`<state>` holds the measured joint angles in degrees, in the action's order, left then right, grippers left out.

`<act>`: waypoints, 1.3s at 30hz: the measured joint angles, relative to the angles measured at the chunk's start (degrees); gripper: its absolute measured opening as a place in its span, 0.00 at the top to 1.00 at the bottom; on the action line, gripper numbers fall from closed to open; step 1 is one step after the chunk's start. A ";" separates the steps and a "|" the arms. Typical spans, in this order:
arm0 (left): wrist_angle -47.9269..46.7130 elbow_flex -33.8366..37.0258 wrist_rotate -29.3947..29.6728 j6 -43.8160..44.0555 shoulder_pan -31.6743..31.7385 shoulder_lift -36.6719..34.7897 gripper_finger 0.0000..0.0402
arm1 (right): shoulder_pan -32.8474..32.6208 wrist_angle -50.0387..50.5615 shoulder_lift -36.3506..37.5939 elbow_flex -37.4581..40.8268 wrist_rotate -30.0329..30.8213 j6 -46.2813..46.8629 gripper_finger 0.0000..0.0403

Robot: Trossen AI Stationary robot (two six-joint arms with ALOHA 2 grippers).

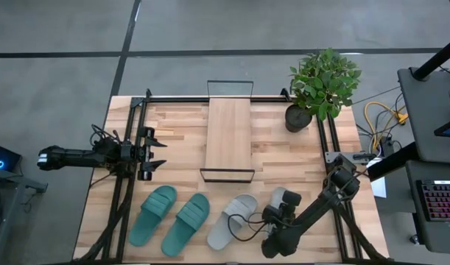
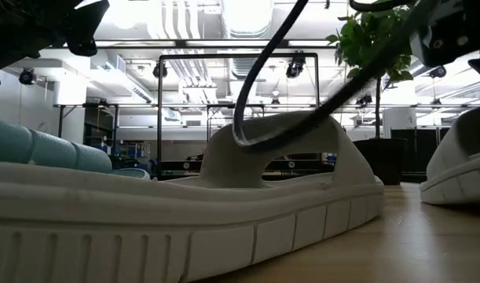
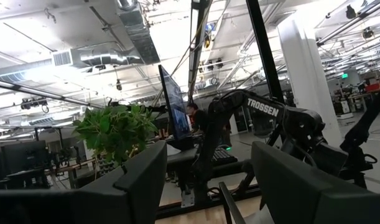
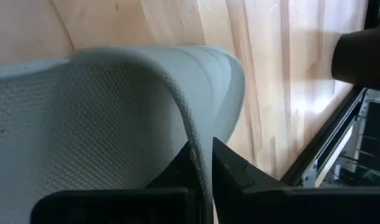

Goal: Pick and place slides into the shelf
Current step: Put the right gray slipper on the shelf

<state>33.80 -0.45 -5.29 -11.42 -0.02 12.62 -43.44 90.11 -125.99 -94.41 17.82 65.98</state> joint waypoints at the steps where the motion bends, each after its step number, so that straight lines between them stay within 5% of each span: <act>1: 0.00 0.00 -0.01 0.00 0.00 0.00 0.45 | -0.02 -0.09 0.33 0.00 0.00 -0.54 0.97; 11: 0.02 0.00 0.01 0.02 -0.01 0.00 0.45 | -0.17 -0.07 5.26 0.00 1.01 -1.25 0.98; 26: -0.02 0.00 0.16 0.02 0.01 0.05 0.45 | -4.51 -0.22 19.40 -1.12 19.65 -1.69 0.97; 39: 0.06 0.00 0.19 0.01 0.01 0.03 0.45 | -6.84 -0.87 25.81 -3.39 42.94 -15.23 0.97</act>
<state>33.86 -0.45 -5.10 -11.41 -0.01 12.65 -50.28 89.23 -100.17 -97.80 60.76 50.75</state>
